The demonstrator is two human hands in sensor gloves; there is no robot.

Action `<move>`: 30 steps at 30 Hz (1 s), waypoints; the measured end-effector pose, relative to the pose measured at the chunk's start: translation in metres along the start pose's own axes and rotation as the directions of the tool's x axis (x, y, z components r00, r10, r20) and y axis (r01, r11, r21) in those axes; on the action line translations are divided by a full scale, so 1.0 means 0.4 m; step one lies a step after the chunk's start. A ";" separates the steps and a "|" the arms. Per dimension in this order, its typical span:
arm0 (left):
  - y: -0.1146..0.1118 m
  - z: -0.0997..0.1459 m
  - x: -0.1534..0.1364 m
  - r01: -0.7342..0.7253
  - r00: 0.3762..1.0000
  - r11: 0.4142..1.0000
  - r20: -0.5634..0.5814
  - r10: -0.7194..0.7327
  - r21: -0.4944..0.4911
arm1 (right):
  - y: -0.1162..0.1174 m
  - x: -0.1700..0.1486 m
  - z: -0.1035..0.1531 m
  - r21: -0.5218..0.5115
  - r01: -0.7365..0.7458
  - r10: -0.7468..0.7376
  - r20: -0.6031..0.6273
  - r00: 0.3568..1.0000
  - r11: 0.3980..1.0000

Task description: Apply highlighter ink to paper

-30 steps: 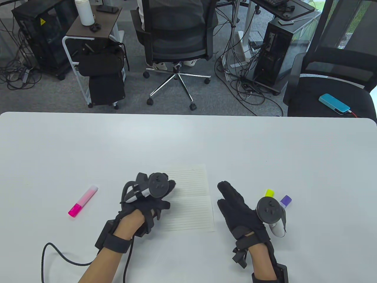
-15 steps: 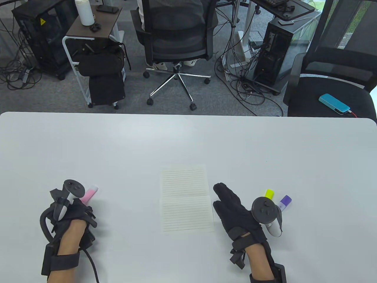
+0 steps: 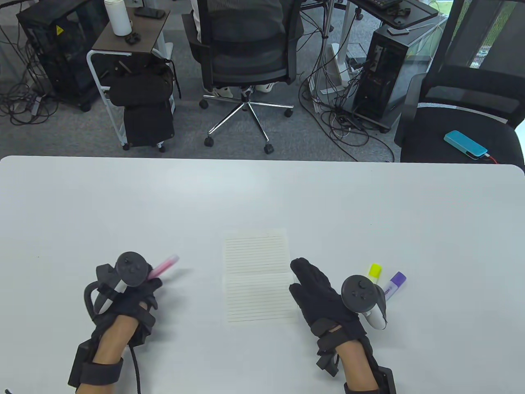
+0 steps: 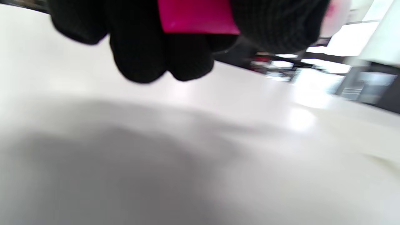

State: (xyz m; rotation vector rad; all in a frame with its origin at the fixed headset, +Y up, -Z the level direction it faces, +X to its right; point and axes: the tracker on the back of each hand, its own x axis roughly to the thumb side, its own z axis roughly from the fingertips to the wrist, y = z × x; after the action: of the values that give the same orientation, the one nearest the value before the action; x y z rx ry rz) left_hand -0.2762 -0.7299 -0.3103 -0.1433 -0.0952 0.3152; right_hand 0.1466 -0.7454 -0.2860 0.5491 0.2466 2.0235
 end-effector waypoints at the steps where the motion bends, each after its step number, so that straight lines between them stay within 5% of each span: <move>1: -0.008 0.003 0.029 -0.038 0.993 0.999 0.109 0.041 -0.032 | 0.005 0.005 0.000 -0.012 -0.006 0.006 0.015 1.000 1.000; 4: -0.052 0.025 0.144 -0.249 0.912 0.966 0.316 0.260 -0.075 | 0.026 0.036 -0.004 -0.005 -0.047 0.048 0.087 0.995 0.999; 12: -0.114 0.079 0.300 -0.225 0.825 0.972 0.517 0.229 -0.072 | 0.134 0.108 -0.030 0.114 -0.250 0.223 0.203 0.953 0.962; 16: -0.122 0.087 0.305 -0.177 0.833 0.984 0.529 0.166 -0.029 | 0.151 0.118 -0.035 0.096 -0.260 0.234 0.218 0.947 0.961; 30: -0.096 0.061 0.276 -0.347 0.744 0.933 0.577 0.337 -0.099 | 0.152 0.116 -0.039 0.064 -0.060 0.039 0.286 0.958 0.996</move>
State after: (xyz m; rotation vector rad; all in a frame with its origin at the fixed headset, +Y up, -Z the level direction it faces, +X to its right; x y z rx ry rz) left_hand -0.1628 -0.7283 -0.2725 -0.0408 -0.6944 0.7280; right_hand 0.0729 -0.7341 -0.2632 0.8902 0.1324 1.9601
